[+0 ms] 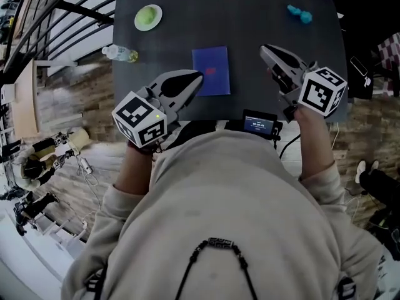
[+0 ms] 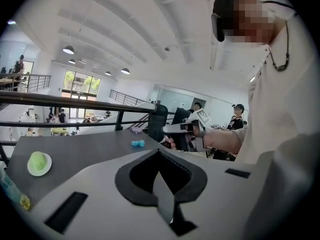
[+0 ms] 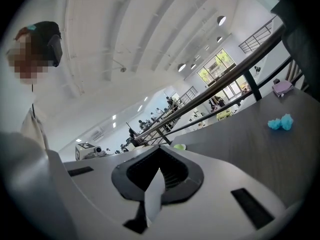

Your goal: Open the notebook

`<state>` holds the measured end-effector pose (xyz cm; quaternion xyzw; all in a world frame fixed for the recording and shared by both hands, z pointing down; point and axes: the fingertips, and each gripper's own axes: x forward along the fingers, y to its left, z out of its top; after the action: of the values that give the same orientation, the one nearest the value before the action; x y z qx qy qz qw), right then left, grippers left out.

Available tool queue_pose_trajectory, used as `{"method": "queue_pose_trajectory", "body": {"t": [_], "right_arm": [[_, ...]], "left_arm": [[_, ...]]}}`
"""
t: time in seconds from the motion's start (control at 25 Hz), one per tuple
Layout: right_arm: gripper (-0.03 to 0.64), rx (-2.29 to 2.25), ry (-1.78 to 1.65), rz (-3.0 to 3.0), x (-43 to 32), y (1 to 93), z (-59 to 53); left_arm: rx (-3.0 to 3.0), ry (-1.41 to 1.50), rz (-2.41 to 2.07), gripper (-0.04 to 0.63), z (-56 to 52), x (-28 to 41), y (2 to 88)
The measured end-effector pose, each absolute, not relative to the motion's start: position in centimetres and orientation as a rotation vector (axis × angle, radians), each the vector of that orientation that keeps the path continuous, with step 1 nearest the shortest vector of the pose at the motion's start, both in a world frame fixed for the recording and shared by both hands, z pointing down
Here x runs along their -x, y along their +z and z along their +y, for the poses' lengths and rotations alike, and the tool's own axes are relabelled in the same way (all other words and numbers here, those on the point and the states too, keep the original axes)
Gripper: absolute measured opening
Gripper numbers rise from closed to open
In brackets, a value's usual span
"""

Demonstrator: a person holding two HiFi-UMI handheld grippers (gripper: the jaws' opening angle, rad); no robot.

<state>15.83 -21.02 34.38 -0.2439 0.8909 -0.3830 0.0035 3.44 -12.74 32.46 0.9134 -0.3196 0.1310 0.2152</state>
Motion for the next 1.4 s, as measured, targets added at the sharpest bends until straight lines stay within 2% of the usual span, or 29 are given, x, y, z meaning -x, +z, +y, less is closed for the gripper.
{"method": "queue_pose_trajectory", "body": {"t": [0.4,0.8,1.4], "right_arm": [[0.016,0.965,-1.071,2.727,-17.8,30.3,-19.7],[0.016,0.984,-1.057,2.765,-17.3,30.5,-20.2],[0.017,0.929,-1.156,2.850,-10.0,33.3,-20.8]], "left_arm": [[-2.695,0.298,-0.695,0.008,-14.1,-4.8,29.4],[-2.689,0.280,-0.718,0.006,-15.0,-4.2,29.7],[-2.599,0.307,-0.798,0.008,-14.9,1.5,32.8]]}}
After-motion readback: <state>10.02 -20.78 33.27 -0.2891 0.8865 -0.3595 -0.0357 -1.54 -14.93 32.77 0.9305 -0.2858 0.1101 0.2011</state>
